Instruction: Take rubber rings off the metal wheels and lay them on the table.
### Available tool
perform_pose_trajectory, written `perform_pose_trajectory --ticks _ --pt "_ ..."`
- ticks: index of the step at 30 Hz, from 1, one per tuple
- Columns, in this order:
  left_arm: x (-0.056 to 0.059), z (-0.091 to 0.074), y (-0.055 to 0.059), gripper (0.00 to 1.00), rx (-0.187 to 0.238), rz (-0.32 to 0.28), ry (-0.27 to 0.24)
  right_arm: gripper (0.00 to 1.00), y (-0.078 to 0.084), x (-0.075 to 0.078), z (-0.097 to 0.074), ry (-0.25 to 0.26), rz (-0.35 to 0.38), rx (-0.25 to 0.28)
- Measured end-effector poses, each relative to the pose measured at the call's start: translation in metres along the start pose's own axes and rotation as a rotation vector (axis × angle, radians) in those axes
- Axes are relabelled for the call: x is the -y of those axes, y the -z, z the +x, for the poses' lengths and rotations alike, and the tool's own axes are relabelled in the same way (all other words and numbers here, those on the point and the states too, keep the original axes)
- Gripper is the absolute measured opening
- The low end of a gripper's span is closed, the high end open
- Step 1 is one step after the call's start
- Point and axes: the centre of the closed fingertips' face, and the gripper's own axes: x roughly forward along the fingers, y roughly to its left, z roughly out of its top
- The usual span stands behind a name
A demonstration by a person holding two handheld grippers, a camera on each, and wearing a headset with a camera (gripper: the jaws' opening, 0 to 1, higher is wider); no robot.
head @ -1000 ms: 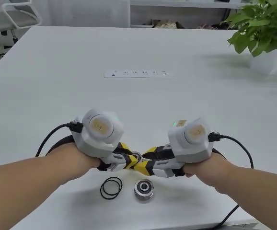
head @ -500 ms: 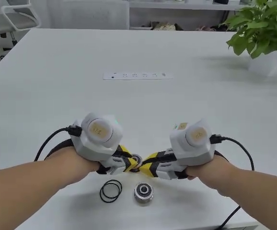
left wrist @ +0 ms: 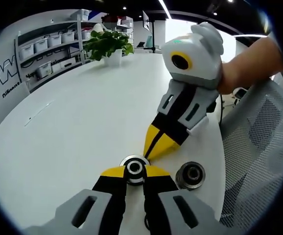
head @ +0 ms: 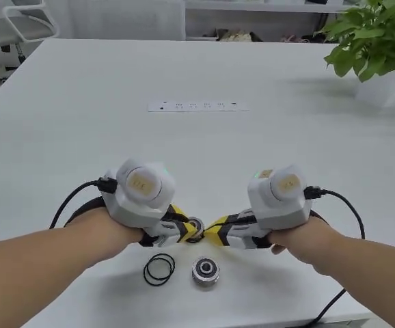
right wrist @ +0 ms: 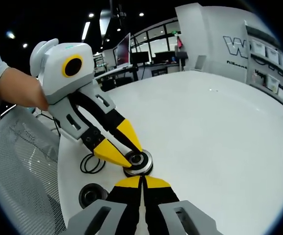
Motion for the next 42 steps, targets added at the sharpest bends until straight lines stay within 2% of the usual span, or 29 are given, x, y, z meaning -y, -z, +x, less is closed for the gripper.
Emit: perform_pose_trajectory --ticks 5,8,10,11,12,13,17,30,38,42 --pt "0.0 0.0 0.0 0.08 -0.002 0.0 -0.002 0.0 -0.001 0.0 -0.001 -0.006 0.068 0.017" --pt "0.0 0.0 0.0 0.08 -0.003 -0.001 -0.003 0.0 -0.001 0.002 0.0 -0.004 0.143 0.031" --pt "0.0 0.0 0.0 0.08 -0.004 0.003 -0.003 0.0 -0.004 0.006 -0.001 0.016 0.178 0.052" --pt "0.0 0.0 0.0 0.08 -0.005 0.002 -0.003 0.0 -0.012 0.006 -0.002 0.005 0.22 0.094" --pt "0.0 0.0 0.0 0.08 -0.006 0.003 -0.003 0.0 -0.014 0.006 -0.003 0.004 0.241 0.103" --pt "0.0 0.0 0.0 0.08 -0.007 0.004 -0.004 0.0 -0.01 0.006 -0.003 0.007 0.226 0.081" --pt "0.0 0.0 0.0 0.08 -0.009 0.005 -0.006 0.0 -0.012 0.005 -0.002 0.0 0.254 0.101" --pt "-0.001 0.001 0.0 0.08 -0.021 0.016 -0.01 0.0 -0.015 0.001 -0.001 -0.01 0.251 0.113" --pt "-0.001 0.001 0.0 0.08 -0.025 0.017 -0.012 0.0 -0.02 -0.007 0.003 -0.034 0.242 0.121" --pt "0.0 0.0 0.0 0.08 -0.026 0.019 -0.01 0.0 -0.026 -0.011 0.002 -0.054 0.234 0.147"
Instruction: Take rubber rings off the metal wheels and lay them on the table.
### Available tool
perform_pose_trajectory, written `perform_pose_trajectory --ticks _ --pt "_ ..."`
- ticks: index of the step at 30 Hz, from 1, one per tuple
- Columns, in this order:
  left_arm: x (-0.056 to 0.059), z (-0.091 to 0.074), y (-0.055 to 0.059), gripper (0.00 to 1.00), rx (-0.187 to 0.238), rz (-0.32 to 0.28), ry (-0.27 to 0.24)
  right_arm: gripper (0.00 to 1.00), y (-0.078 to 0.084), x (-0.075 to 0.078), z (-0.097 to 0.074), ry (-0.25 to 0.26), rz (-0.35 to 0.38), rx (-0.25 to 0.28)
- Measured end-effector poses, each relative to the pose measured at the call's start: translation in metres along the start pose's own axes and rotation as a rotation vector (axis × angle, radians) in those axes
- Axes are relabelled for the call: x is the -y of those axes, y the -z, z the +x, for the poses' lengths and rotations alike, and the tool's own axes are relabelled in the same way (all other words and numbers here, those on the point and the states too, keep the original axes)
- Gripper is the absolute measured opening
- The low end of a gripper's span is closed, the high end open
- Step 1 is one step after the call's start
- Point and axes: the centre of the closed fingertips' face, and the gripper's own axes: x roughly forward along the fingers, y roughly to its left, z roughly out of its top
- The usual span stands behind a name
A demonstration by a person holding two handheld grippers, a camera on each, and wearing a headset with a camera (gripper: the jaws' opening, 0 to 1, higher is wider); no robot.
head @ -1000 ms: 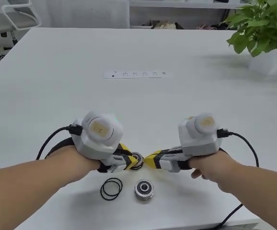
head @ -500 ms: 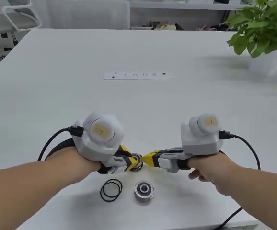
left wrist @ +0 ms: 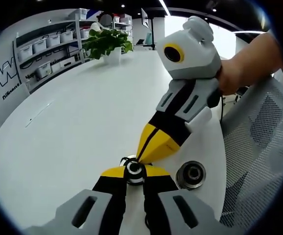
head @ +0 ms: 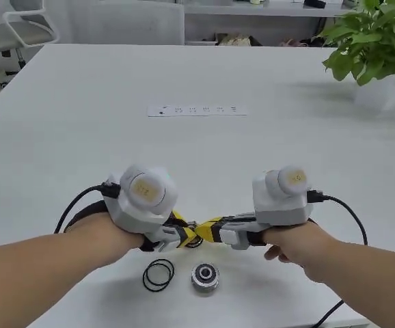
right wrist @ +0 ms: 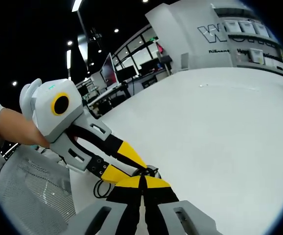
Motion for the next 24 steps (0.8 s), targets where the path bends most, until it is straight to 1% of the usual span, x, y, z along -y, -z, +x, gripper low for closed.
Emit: perform_pose_trajectory --ticks 1,3,6,9,15,19,21,24 --pt "0.0 0.0 0.0 0.08 0.0 0.001 0.001 0.0 -0.003 -0.003 0.0 -0.016 0.002 0.016" --pt "0.0 0.0 0.0 0.08 0.0 -0.002 0.002 0.0 -0.002 -0.002 0.001 -0.003 -0.021 0.004" --pt "0.0 0.0 0.0 0.08 0.0 -0.008 0.002 0.0 -0.001 -0.001 0.001 0.0 -0.022 0.005" --pt "0.0 0.0 -0.001 0.08 0.001 -0.008 0.001 0.0 0.003 0.003 0.0 0.012 -0.04 -0.01" --pt "0.0 -0.001 0.0 0.08 0.005 -0.037 0.001 0.0 0.003 0.007 -0.002 0.028 -0.044 -0.013" --pt "0.001 -0.003 0.001 0.09 -0.001 -0.018 0.004 0.0 0.001 0.005 -0.002 0.021 -0.046 -0.008" --pt "0.002 -0.005 0.002 0.12 -0.006 -0.018 0.015 0.0 0.0 0.003 -0.003 0.018 -0.045 -0.007" --pt "0.005 -0.01 0.002 0.15 0.001 -0.021 0.032 0.0 -0.001 0.002 -0.003 0.014 -0.042 -0.005"
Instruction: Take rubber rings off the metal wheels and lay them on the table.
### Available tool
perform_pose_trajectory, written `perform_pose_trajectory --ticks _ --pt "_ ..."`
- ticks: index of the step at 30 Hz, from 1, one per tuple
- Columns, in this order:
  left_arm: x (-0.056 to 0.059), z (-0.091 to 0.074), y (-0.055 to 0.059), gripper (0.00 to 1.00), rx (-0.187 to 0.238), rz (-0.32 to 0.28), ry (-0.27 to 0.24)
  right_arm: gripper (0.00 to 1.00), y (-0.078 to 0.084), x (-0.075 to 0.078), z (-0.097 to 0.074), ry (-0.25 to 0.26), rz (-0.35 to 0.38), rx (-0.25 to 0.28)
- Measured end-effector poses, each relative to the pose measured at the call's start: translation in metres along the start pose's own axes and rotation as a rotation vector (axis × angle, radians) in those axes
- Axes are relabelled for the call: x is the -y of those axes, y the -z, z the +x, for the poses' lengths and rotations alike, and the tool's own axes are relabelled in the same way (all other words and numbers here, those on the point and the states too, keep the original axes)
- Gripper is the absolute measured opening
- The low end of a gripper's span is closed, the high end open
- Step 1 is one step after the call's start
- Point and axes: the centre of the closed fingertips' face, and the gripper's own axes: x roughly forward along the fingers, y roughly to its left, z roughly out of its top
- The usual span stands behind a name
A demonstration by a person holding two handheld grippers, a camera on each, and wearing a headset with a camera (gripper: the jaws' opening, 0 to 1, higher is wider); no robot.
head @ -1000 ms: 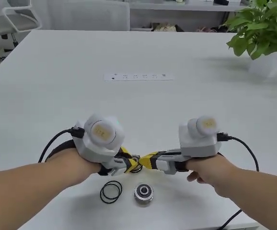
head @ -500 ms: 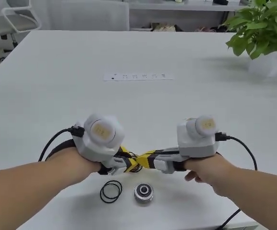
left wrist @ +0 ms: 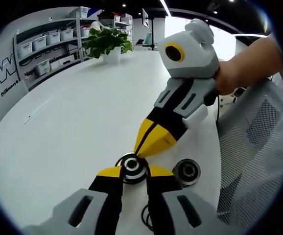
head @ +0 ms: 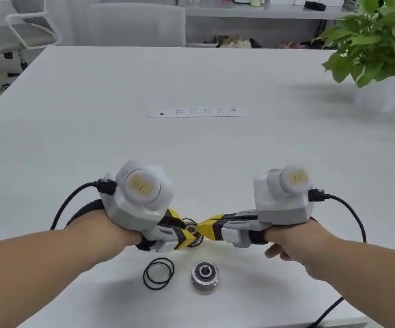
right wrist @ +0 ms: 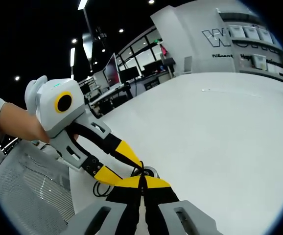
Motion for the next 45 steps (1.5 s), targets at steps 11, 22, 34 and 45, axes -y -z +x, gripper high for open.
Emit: perform_pose_trajectory --ticks 11,22,34,45 --pt "0.004 -0.023 -0.003 0.26 0.047 -0.006 0.018 0.0 -0.006 -0.008 -0.002 -0.019 0.008 0.018" --pt "0.016 -0.05 0.0 0.42 0.081 0.016 0.035 0.0 -0.007 -0.02 -0.001 -0.055 0.013 0.015" --pt "0.017 -0.078 0.012 0.55 0.104 -0.03 0.026 0.0 0.0 -0.04 0.004 -0.119 0.039 -0.023" --pt "0.024 -0.09 0.024 0.65 0.089 0.013 0.017 0.0 0.016 -0.065 0.014 -0.194 0.073 -0.097"
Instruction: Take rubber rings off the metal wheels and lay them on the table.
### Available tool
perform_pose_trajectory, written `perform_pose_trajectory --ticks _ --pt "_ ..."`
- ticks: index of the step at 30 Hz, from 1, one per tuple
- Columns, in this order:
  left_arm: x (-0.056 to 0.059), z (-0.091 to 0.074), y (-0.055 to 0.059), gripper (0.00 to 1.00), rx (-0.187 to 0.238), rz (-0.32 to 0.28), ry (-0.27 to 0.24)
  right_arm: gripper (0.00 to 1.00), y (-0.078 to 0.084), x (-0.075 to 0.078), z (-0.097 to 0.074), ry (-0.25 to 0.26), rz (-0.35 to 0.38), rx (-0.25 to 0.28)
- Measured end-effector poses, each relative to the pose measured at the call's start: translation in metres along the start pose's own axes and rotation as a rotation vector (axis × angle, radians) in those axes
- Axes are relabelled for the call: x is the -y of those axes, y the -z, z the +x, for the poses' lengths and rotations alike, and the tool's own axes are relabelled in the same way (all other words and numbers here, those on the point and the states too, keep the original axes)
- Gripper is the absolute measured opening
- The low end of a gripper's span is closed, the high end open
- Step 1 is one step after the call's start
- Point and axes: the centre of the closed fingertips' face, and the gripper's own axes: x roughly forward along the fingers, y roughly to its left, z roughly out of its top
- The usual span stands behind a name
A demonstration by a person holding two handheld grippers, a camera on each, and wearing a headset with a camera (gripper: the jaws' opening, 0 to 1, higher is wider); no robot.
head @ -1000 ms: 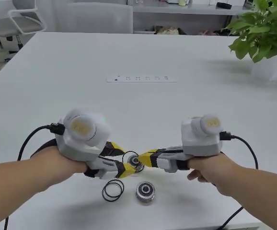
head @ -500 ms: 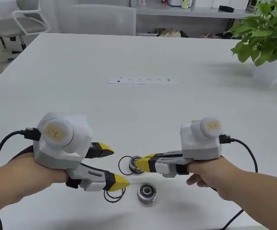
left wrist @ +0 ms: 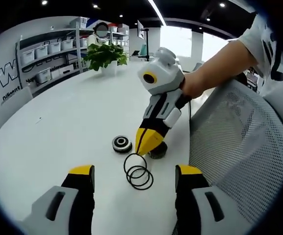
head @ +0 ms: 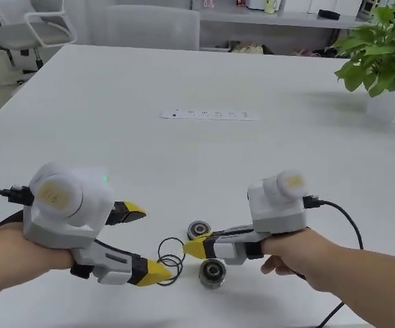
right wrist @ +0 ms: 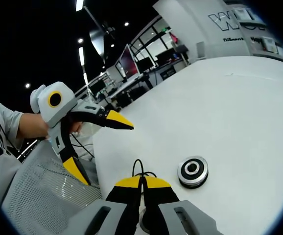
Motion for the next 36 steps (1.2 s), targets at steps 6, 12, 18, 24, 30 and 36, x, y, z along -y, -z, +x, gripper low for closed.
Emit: perform_pose_trajectory --ticks 6,12,18,24,30,36 --pt "0.0 -0.006 0.004 0.65 0.0 -0.016 -0.009 0.0 0.007 -0.004 0.006 -0.01 -0.008 -0.033" --pt "-0.001 -0.009 0.004 0.65 0.005 -0.029 -0.021 0.0 0.016 -0.005 0.01 0.001 -0.03 -0.07" --pt "-0.001 -0.01 0.006 0.65 0.002 -0.034 -0.027 0.01 0.013 -0.001 0.01 0.025 -0.063 -0.059" --pt "-0.003 -0.01 0.007 0.65 -0.004 -0.035 -0.031 0.08 0.011 0.004 0.007 0.05 -0.099 -0.051" --pt "-0.005 -0.009 0.008 0.64 -0.009 -0.038 -0.034 0.15 0.001 0.012 0.0 0.075 -0.1 -0.01" --pt "-0.01 -0.008 0.008 0.63 -0.011 -0.063 -0.036 0.17 -0.013 0.023 -0.011 0.11 -0.083 0.054"
